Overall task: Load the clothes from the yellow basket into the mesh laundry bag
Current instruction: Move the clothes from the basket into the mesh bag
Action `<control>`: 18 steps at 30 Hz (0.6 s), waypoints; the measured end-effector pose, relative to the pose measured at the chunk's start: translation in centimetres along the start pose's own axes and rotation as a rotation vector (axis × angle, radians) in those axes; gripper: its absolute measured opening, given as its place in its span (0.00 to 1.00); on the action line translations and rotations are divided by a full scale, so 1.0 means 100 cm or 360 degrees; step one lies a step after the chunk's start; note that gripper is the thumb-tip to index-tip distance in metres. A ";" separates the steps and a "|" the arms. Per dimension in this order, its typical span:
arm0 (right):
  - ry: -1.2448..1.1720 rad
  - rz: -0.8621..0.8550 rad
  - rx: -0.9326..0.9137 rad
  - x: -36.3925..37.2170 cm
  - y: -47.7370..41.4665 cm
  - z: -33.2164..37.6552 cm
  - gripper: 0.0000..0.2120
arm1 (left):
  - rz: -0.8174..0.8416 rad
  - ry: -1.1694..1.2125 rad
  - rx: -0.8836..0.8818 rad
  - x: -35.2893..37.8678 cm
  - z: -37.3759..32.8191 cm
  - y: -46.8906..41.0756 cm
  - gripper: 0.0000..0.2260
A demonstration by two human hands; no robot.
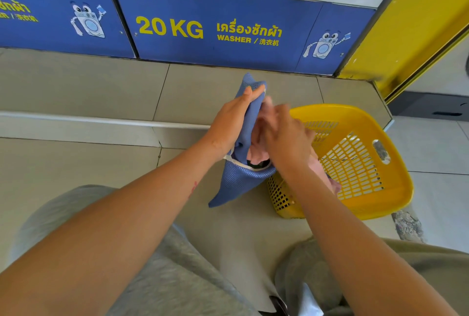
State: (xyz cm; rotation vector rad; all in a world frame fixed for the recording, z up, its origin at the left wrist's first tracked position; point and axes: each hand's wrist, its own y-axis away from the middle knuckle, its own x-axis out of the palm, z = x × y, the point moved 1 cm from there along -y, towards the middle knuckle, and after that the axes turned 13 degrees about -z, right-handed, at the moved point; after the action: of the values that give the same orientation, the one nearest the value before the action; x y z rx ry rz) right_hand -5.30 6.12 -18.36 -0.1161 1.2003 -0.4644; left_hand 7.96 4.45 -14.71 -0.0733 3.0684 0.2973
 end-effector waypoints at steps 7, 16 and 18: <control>-0.0150 0.0468 -0.0340 0.009 0.000 -0.024 0.15 | -0.0025 0.0034 0.0079 -0.005 -0.008 -0.004 0.21; -0.0158 0.0769 0.0139 0.012 -0.007 -0.074 0.45 | 0.0047 -0.0044 0.0088 -0.005 -0.001 0.001 0.20; 0.0006 0.0762 0.0092 0.013 -0.009 -0.074 0.36 | 0.0057 -0.0089 0.0117 -0.006 0.000 0.000 0.20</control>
State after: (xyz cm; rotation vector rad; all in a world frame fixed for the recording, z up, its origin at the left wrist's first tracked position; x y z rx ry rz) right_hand -12.00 5.98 -21.95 0.2194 1.1704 -0.0782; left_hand 8.52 4.47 -14.70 -0.0068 3.0239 0.1848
